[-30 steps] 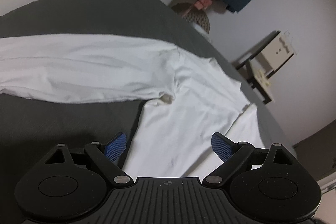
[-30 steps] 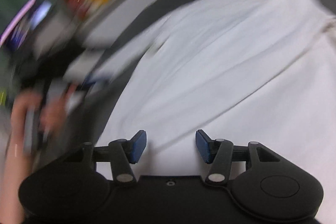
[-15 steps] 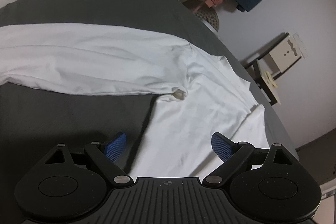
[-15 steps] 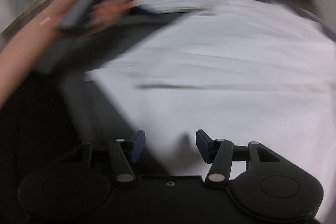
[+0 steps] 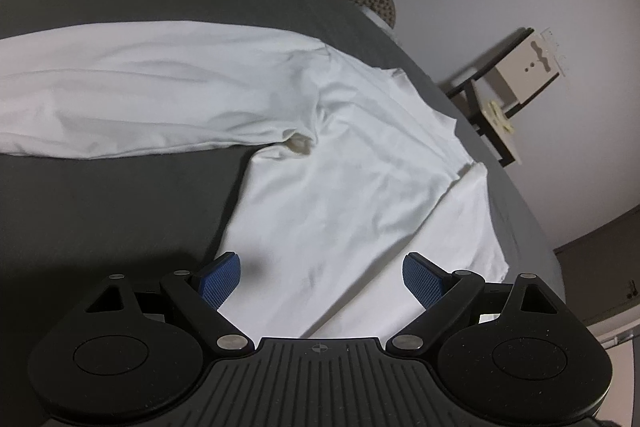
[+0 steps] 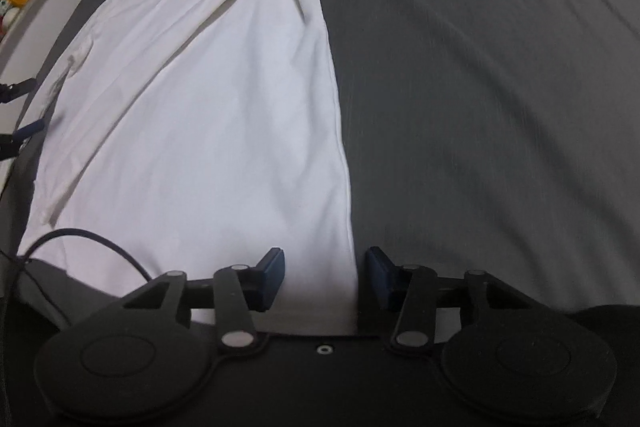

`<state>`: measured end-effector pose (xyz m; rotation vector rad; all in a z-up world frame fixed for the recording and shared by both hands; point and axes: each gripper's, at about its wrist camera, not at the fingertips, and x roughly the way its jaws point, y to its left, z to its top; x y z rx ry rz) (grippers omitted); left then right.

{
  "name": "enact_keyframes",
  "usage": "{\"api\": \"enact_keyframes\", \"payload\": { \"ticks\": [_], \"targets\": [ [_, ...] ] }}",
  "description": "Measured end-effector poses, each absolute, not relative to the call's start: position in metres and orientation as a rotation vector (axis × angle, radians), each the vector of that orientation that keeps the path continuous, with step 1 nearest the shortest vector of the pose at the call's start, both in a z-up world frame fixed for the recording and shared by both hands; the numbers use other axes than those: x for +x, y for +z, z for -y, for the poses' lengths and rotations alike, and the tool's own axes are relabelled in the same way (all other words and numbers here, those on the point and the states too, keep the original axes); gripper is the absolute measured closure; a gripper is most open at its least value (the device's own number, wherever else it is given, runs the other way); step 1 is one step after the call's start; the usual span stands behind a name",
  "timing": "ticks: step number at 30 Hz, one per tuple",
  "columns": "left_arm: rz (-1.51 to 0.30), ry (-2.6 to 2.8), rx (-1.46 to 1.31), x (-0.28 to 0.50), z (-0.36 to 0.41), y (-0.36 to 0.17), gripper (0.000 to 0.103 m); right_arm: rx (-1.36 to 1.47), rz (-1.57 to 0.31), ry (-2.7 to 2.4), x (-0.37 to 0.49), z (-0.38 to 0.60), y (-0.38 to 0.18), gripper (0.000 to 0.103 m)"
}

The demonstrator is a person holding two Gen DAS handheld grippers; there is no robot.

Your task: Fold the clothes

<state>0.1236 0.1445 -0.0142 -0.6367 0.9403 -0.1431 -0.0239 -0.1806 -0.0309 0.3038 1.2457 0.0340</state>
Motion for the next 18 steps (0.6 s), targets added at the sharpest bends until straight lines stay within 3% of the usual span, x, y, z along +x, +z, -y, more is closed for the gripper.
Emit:
{"api": "enact_keyframes", "payload": {
  "ticks": [1, 2, 3, 18],
  "targets": [
    [-0.942, -0.138, -0.639, 0.123, -0.145, -0.015, 0.012, 0.279, -1.232, 0.023, -0.022, 0.175, -0.031, 0.06],
    [-0.943, -0.138, -0.642, 0.123, -0.146, -0.016, 0.012, 0.254, -1.219, 0.011, -0.019, 0.17, -0.031, 0.072],
    [-0.945, -0.138, -0.645, 0.123, -0.148, -0.016, 0.012, 0.231, -1.206, 0.001, -0.017, 0.164, -0.032, 0.101],
    [-0.943, -0.124, -0.672, 0.121, -0.16, -0.019, 0.012, 0.111, -1.278, -0.037, -0.025, 0.178, -0.015, 0.101]
  ]
}}
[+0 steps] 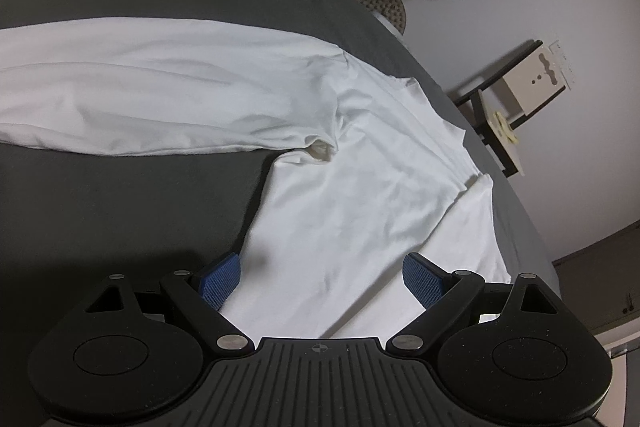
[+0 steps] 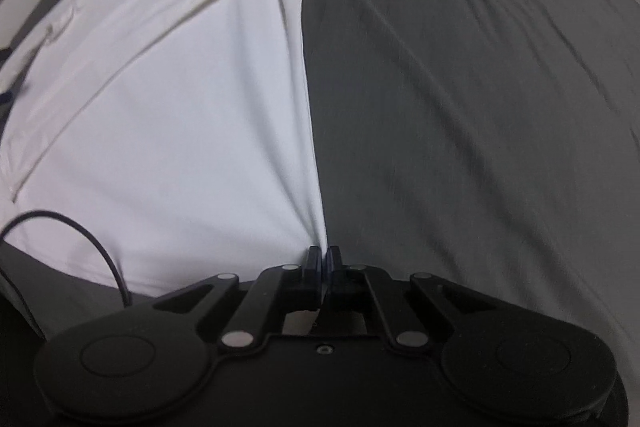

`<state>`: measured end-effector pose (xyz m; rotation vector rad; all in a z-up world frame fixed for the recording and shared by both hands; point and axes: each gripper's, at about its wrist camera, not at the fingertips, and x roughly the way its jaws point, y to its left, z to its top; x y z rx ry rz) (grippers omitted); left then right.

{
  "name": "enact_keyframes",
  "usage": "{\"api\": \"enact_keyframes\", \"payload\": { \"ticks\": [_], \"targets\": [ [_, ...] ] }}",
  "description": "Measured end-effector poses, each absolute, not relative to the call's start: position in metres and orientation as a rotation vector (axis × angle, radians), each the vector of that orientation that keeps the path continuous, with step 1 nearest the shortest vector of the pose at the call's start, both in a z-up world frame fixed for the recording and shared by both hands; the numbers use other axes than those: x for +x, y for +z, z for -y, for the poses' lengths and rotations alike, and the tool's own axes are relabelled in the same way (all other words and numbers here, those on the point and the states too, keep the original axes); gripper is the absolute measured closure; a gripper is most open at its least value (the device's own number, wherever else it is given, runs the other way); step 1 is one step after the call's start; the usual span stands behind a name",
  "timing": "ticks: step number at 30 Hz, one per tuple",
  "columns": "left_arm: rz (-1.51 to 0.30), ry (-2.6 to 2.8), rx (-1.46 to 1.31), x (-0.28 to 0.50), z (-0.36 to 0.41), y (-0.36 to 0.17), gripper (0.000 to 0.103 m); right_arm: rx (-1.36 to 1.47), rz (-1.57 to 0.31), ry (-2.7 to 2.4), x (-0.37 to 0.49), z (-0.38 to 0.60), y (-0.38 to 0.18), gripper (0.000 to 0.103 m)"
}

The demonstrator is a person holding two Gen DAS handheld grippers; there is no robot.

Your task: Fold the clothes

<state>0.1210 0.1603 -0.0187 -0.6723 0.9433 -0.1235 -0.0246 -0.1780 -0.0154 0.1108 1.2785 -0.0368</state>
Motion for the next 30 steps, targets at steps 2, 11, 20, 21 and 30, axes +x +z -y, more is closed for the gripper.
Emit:
{"api": "enact_keyframes", "payload": {
  "ticks": [2, 11, 20, 21, 30],
  "targets": [
    [-0.945, -0.119, -0.675, 0.12, -0.162, -0.019, 0.012, 0.104, -1.306, -0.039, -0.024, 0.179, -0.018, 0.101],
    [-0.962, -0.133, -0.667, 0.123, -0.158, -0.022, 0.012, 0.139, -1.334, -0.072, -0.021, 0.183, -0.027, 0.1],
    [-0.961, -0.14, -0.666, 0.123, -0.156, -0.021, 0.012, 0.145, -1.331, -0.065, -0.025, 0.173, -0.027, 0.072],
    [-0.963, -0.138, -0.664, 0.123, -0.155, -0.021, 0.012, 0.16, -1.332, -0.06, -0.024, 0.174, -0.028, 0.072],
    [-0.978, -0.143, -0.642, 0.122, -0.151, -0.022, 0.012, 0.094, -1.386, -0.023, -0.02, 0.179, -0.027, 0.1]
  ]
}}
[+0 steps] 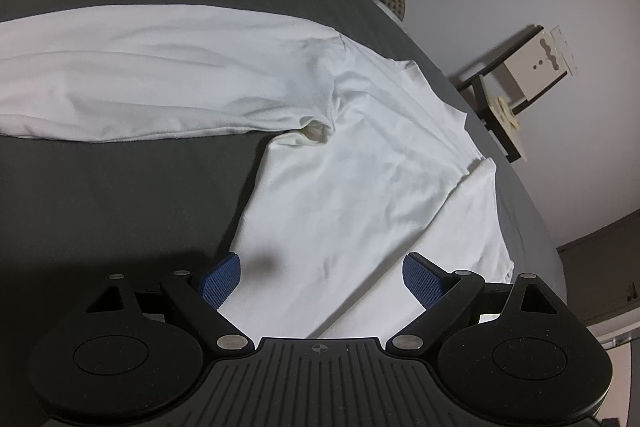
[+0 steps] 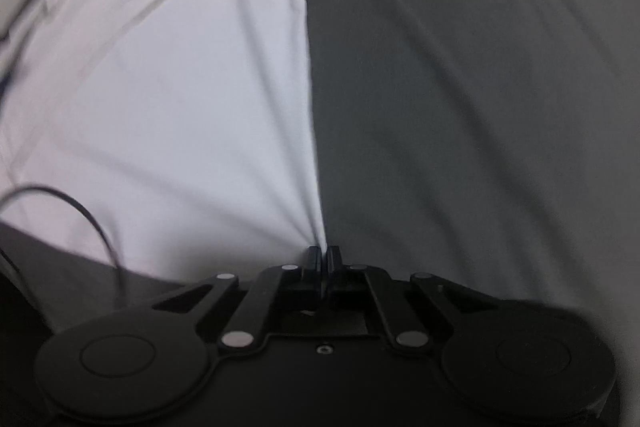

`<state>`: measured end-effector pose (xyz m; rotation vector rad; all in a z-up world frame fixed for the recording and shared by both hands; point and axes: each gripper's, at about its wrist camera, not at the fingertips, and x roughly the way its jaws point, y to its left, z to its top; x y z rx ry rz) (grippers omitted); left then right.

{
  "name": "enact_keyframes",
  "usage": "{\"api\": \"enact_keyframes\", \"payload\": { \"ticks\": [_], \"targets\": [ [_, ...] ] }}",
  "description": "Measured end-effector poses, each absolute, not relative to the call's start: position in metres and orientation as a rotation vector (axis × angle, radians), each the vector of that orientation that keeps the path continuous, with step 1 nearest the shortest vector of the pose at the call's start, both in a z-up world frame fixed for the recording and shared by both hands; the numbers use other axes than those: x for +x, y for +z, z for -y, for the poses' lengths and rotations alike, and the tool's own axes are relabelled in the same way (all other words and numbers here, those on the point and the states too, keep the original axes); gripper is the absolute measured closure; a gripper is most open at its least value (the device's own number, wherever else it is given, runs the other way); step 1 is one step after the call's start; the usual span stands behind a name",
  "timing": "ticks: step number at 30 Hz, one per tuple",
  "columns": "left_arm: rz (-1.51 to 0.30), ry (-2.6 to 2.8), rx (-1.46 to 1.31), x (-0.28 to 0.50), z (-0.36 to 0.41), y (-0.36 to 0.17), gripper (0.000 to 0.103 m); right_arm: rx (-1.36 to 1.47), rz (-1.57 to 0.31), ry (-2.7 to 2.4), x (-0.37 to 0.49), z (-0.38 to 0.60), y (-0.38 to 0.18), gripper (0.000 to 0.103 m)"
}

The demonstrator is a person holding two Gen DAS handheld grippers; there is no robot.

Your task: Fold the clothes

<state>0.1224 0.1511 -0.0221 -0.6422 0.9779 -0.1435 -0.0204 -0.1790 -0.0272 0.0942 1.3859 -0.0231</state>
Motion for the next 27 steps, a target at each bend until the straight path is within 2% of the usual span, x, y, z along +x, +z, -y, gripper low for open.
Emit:
{"api": "enact_keyframes", "payload": {
  "ticks": [5, 7, 8, 10, 11, 12, 14, 16, 18, 19, 25, 27],
  "targets": [
    [-0.977, -0.152, -0.642, 0.123, -0.15, -0.021, 0.012, 0.17, -1.435, -0.045, -0.019, 0.187, -0.036, 0.1],
    [-0.977, -0.155, -0.64, 0.123, -0.149, -0.021, 0.012, 0.159, -1.431, -0.049, -0.014, 0.18, -0.036, 0.096],
    [-0.978, -0.155, -0.637, 0.123, -0.149, -0.021, 0.012, 0.158, -1.434, -0.053, -0.012, 0.177, -0.037, 0.091],
    [-0.978, -0.152, -0.635, 0.124, -0.147, -0.021, 0.012, 0.13, -1.433, -0.055, -0.01, 0.169, -0.035, 0.076],
    [-0.978, -0.152, -0.634, 0.124, -0.146, -0.021, 0.012, 0.11, -1.431, -0.057, -0.009, 0.166, -0.034, 0.064],
    [-0.978, -0.152, -0.634, 0.125, -0.145, -0.02, 0.012, 0.093, -1.412, -0.057, -0.008, 0.163, -0.029, 0.059],
    [-0.969, -0.158, -0.635, 0.125, -0.142, -0.019, 0.012, 0.076, -1.361, -0.059, -0.006, 0.159, -0.016, 0.058],
    [-0.953, -0.169, -0.641, 0.125, -0.14, -0.017, 0.012, 0.106, -1.274, -0.068, -0.001, 0.159, 0.005, 0.052],
    [-0.932, -0.187, -0.642, 0.126, -0.136, -0.014, 0.012, 0.129, -1.171, -0.064, 0.01, 0.158, 0.028, 0.036],
    [-0.921, -0.194, -0.638, 0.126, -0.133, -0.013, 0.012, 0.14, -1.119, -0.062, 0.015, 0.157, 0.04, 0.033],
    [-0.857, -0.199, -0.515, 0.126, -0.116, -0.01, 0.012, 0.123, -0.913, 0.021, 0.071, 0.153, 0.082, 0.029],
    [-0.836, -0.165, -0.454, 0.125, -0.116, -0.008, 0.012, 0.125, -0.893, 0.056, 0.064, 0.157, 0.075, 0.02]
  ]
}}
